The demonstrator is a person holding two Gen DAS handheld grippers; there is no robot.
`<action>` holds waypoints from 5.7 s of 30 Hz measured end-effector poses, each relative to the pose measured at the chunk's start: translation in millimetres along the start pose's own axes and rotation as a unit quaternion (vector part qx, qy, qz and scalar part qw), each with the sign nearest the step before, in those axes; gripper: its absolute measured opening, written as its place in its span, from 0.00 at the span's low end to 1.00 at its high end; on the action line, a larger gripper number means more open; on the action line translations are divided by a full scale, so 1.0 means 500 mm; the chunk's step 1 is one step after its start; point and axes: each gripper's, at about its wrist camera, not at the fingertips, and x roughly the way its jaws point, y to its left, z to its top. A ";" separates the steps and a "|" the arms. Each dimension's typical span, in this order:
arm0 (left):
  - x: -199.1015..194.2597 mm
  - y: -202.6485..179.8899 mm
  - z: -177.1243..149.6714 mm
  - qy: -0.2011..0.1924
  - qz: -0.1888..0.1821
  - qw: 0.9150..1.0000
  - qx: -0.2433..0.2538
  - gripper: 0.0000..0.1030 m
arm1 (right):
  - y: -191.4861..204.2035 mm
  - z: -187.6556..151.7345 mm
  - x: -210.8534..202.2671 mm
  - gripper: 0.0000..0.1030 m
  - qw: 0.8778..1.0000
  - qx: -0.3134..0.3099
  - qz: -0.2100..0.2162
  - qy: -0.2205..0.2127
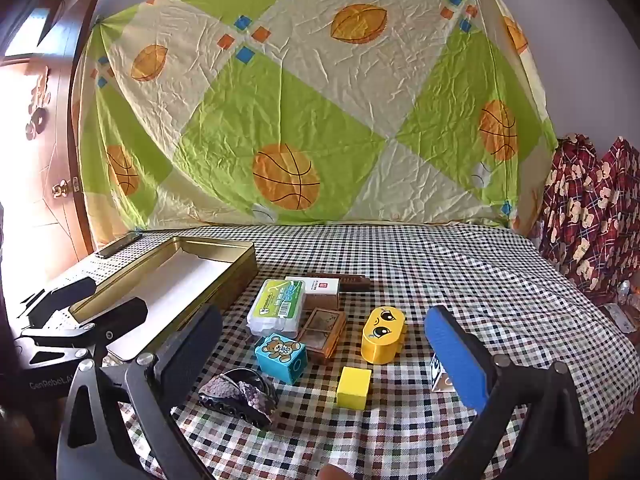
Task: Organize rigid objects
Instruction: 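Move both tools toward the objects beside the tin tray, then grasp black cloth-wrapped clip with left tool while right tool grasps yellow cube, then lift and carry the clip and yellow cube toward the gold tin tray with both tools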
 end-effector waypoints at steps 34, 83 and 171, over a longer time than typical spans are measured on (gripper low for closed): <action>0.024 -0.032 -0.029 0.002 0.010 0.999 0.033 1.00 | -0.031 -0.041 0.017 0.99 1.000 0.024 -0.007 0.007; 0.074 -0.124 -0.088 0.044 -0.076 0.992 0.095 0.99 | -0.096 -0.107 0.082 0.93 0.997 0.049 -0.034 0.045; 0.047 -0.119 -0.080 -0.016 -0.126 0.988 0.085 0.67 | -0.026 -0.121 0.099 0.26 0.999 -0.037 0.017 0.016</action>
